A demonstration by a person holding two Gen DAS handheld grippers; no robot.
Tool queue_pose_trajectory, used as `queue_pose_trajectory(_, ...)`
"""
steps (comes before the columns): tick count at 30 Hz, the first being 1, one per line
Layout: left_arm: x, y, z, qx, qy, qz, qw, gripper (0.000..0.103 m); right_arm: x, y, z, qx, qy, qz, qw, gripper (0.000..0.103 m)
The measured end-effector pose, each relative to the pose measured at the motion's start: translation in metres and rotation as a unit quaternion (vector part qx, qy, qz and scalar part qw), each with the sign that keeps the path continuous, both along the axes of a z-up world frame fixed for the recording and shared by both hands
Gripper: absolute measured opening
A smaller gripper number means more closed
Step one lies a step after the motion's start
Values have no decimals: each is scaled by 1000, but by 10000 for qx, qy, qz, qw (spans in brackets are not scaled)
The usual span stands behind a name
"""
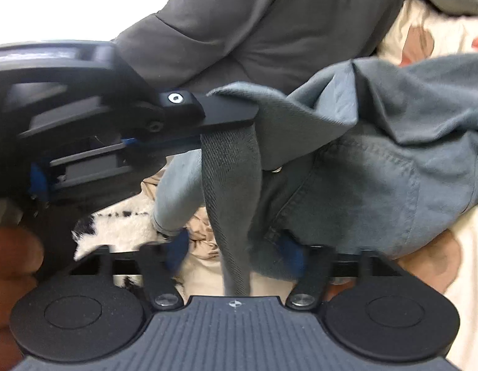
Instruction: Fold clothes
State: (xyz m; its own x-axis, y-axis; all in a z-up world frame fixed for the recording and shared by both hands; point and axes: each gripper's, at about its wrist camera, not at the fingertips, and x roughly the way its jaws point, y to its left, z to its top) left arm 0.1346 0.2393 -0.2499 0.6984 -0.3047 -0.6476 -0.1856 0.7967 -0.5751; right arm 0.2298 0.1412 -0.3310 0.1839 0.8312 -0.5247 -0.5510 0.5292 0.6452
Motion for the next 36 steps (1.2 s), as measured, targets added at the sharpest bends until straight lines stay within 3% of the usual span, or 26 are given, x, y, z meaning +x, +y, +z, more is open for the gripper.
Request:
queue_pose_trajectory(1, 0, 0, -1, 16, 31, -51, 10000, 2, 1, 1, -2, -44, 14, 42, 10000, 10)
queue_pose_trajectory(2, -1, -1, -3, 32, 61, -103, 9999, 3, 2, 1, -3, -89, 16, 58, 9999, 3)
queue_pose_trajectory(6, -2, -3, -9, 96, 183, -308, 9993, 5, 3, -15, -5, -191, 123, 46, 9997, 2)
queue_pose_trajectory(8, -3, -4, -12, 128, 244, -410, 9988, 16, 2, -29, -4, -355, 111, 22, 9993, 2)
queue_pose_trajectory(12, -4, -6, -18, 191, 366, -615, 9973, 25, 5, -61, 0, -695, 72, -113, 9975, 2)
queue_pose_trajectory(14, -5, -7, -21, 223, 427, -717, 9963, 36, 6, -72, 0, -859, 56, -133, 9962, 2)
queue_pose_trajectory(17, -8, -8, -19, 279, 391, -787, 9957, 40, 7, -85, 0, -1120, 32, -109, 9936, 2)
queue_pose_trajectory(24, -13, -2, -12, 500, 299, -782, 9952, 40, 7, -123, -4, -1679, 113, -167, 9856, 2)
queue_pose_trajectory(36, -13, 33, -52, 1105, 880, -190, 9898, 40, 1, -234, -1, -2639, 581, -755, 9598, 2)
